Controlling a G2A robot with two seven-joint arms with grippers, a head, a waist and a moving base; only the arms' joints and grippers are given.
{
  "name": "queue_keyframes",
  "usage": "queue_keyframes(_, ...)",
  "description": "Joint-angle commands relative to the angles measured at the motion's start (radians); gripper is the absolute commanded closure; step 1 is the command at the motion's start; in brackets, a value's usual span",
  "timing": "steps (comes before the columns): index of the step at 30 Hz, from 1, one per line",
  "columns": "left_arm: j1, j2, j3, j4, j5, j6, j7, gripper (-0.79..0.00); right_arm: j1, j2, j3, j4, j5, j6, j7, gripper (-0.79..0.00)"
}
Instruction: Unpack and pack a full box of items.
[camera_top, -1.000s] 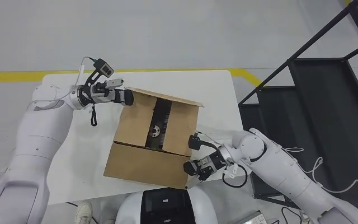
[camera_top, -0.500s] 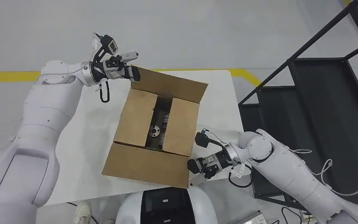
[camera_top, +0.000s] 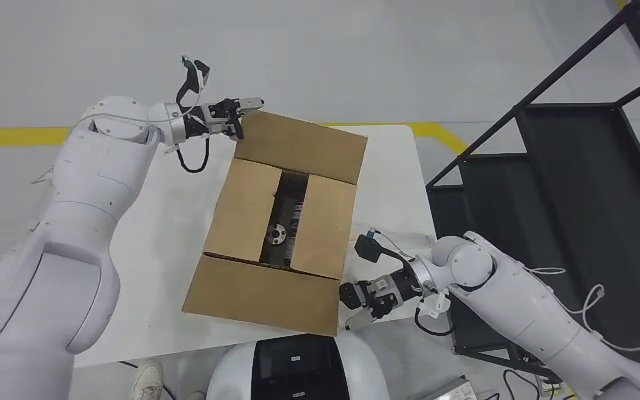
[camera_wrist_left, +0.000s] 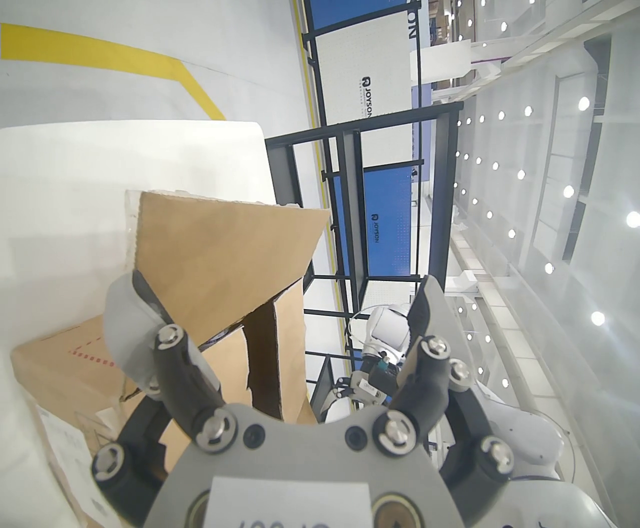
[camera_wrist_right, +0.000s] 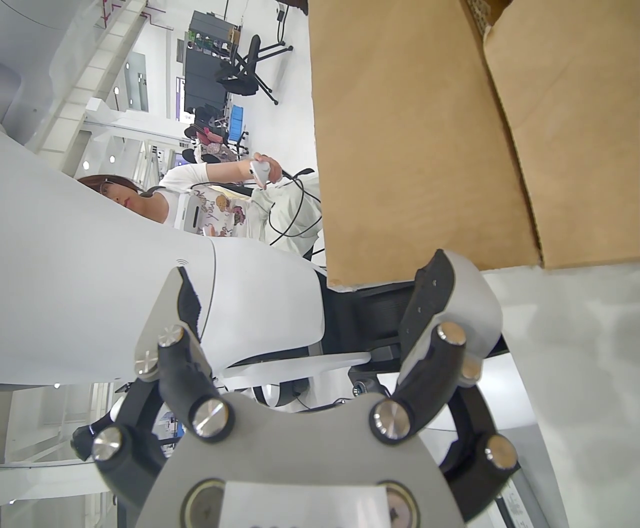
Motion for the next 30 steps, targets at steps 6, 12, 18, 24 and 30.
queue_keyframes(6, 0.0, 0.0, 0.0, 0.0, 0.0, 0.001, 0.0, -0.785, 0.015, 0.008, -0.019, 0.001, 0.014, -0.002, -0.002, -0.785)
queue_keyframes(12, 0.015, 0.001, 0.01, -0.069, 0.056, 0.027, 0.08, -0.785, 0.031, 0.012, -0.036, 0.005, 0.023, -0.009, -0.009, -0.785)
queue_keyframes(18, 0.04, -0.021, 0.028, -0.125, 0.093, 0.098, 0.141, -0.785, 0.029, 0.019, -0.044, 0.007, 0.023, -0.027, -0.027, -0.785)
queue_keyframes(24, 0.03, -0.051, 0.073, -0.067, 0.216, 0.141, 0.293, -0.785, 0.009, 0.031, -0.033, 0.007, 0.019, -0.047, -0.047, -0.785)
queue_keyframes(30, 0.013, -0.07, 0.101, -0.017, 0.313, 0.169, 0.349, -0.785, -0.002, 0.04, -0.026, -0.001, 0.019, -0.052, -0.052, -0.785)
